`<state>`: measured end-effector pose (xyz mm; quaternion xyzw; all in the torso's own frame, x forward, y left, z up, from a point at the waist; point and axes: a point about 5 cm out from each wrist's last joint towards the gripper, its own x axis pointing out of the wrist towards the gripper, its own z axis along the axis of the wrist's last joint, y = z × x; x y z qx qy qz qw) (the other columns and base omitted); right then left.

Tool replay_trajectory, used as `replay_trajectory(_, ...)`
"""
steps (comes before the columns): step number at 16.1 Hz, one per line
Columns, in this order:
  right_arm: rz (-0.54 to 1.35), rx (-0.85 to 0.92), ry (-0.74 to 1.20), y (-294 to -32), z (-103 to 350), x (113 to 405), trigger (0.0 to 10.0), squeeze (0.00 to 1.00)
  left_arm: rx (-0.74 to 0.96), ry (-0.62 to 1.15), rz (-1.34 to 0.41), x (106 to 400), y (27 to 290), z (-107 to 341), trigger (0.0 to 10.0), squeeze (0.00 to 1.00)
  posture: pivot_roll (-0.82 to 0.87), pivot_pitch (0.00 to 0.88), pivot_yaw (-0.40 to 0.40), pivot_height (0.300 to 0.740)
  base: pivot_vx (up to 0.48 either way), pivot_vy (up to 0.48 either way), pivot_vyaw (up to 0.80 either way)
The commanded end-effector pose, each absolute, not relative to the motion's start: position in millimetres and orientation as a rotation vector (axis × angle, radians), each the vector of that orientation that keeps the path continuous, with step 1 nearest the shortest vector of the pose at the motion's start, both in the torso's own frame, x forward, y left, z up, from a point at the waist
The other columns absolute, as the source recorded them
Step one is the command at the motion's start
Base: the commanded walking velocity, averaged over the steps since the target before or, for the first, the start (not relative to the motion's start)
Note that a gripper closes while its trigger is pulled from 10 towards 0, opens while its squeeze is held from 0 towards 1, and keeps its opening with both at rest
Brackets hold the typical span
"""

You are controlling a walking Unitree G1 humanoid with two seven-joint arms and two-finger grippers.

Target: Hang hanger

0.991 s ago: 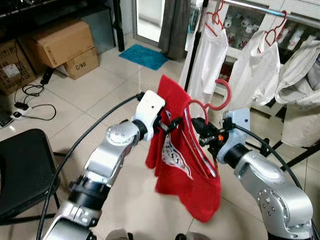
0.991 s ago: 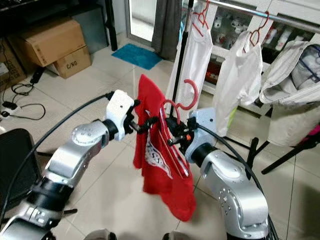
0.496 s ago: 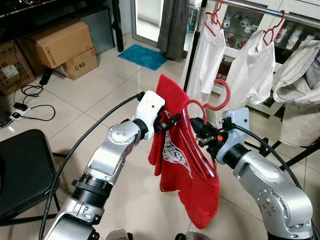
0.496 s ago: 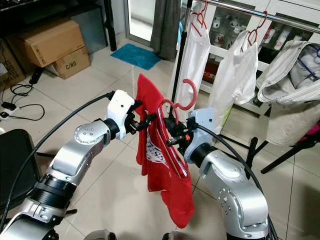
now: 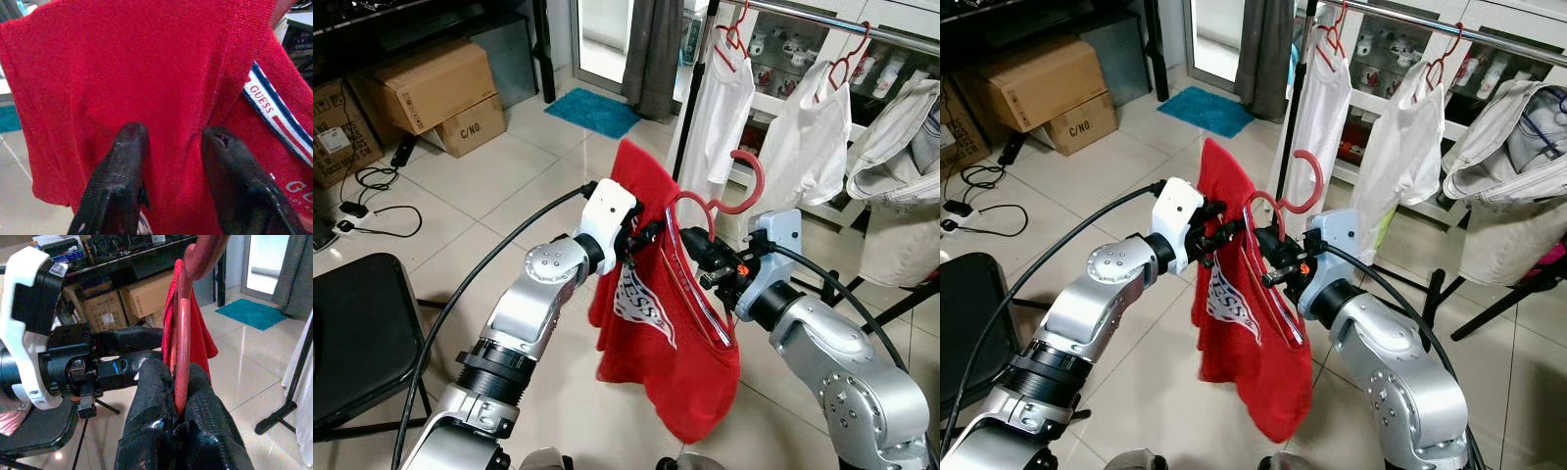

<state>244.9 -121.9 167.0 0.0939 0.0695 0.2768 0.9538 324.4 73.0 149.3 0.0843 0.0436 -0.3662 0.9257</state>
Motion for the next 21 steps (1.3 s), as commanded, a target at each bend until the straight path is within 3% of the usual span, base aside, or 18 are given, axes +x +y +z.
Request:
replay_trajectory(1,0.594,0.186,0.092,-120.4,176.9,241.4,0.0,0.00,0.176,0.069,-0.760,327.8,70.3,156.0,0.0,0.00,-0.06,0.014,-0.051,0.740,0.000,0.000,0.00)
replay_trajectory(17,0.589,0.162,0.111,-121.4,173.9,242.9,0.0,0.00,0.144,0.052,-0.716,326.8,76.3,158.2,0.0,0.00,-0.06,0.019,-0.059,0.740,0.000,0.000,0.00)
replay_trajectory(21,0.536,0.098,0.204,-129.3,158.6,243.2,0.0,0.00,0.122,0.034,-0.673,324.8,84.5,161.5,0.0,0.00,-0.06,0.025,-0.065,0.740,0.000,0.000,0.00)
